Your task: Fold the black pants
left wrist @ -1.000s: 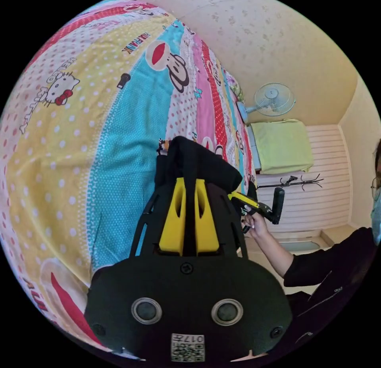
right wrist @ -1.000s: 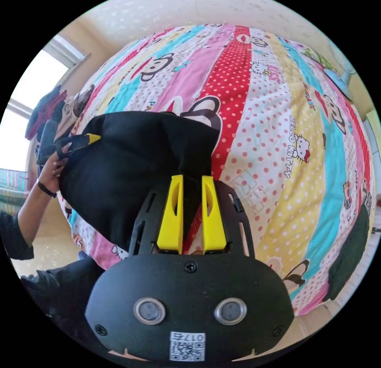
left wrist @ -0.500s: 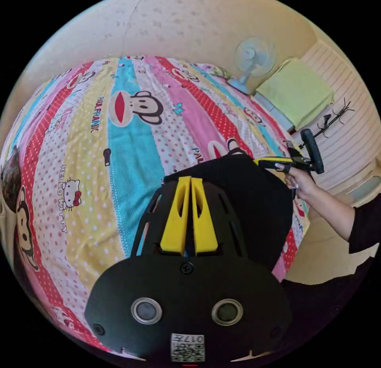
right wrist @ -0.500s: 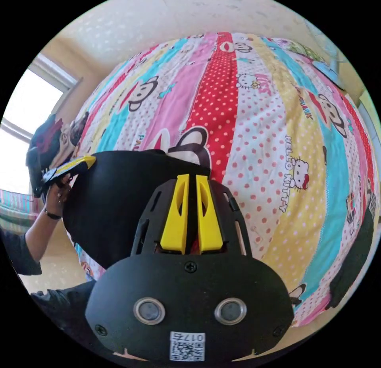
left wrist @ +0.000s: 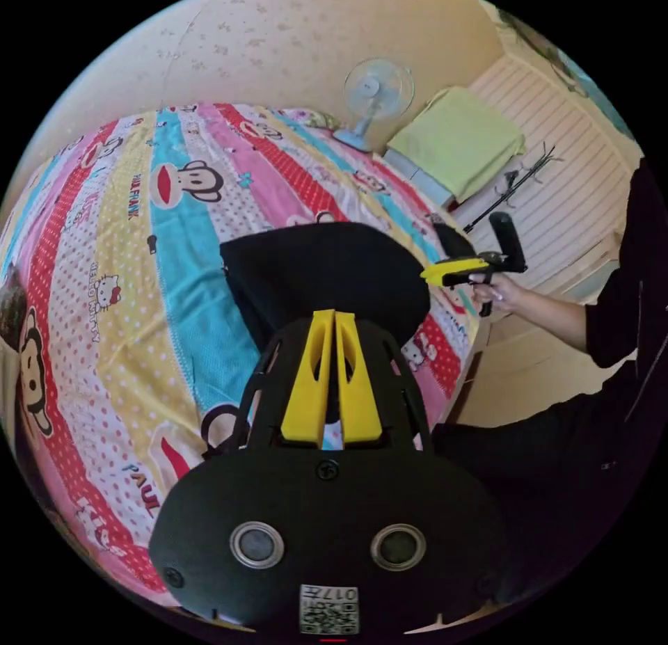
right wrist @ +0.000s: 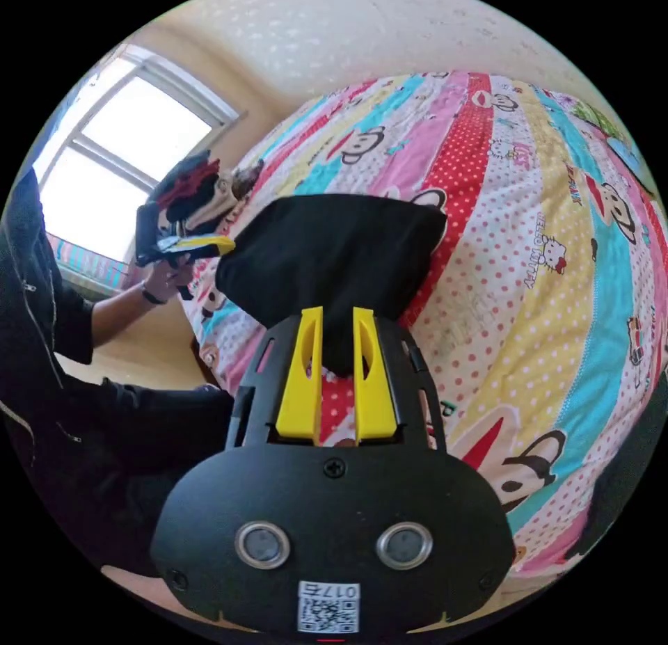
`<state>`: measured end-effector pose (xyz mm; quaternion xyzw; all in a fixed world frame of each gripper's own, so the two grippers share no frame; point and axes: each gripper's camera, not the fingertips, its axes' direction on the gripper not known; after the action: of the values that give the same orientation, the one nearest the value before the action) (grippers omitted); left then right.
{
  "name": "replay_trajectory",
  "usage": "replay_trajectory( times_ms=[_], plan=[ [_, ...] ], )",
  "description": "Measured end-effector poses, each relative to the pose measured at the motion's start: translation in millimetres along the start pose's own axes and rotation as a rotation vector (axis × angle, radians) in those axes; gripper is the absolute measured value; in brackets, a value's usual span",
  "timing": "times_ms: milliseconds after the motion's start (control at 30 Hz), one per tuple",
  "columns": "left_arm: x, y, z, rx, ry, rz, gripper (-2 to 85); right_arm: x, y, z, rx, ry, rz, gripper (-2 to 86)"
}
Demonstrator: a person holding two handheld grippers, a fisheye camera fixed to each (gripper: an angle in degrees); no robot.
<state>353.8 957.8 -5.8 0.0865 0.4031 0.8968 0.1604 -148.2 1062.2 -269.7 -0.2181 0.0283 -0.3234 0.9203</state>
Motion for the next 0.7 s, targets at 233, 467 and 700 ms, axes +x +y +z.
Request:
replay_trajectory(
  times_ms=[233, 467, 700],
  plan=[
    [-51, 33, -5, -0.01, 0.029, -0.231, -0.3, 76, 3, -14, -0.008, -0.002, 0.181, 8.1],
    [-72, 107, -70, 0.299, 0.299, -0.688, 13.1, 85, 78, -23, 0.403, -0.672, 0.667, 13.7],
    [-56, 144, -24, 0.274, 0.396, -1.04, 19.9, 85, 104, 56, 0.572, -0.808, 1.124, 17.7]
  ],
)
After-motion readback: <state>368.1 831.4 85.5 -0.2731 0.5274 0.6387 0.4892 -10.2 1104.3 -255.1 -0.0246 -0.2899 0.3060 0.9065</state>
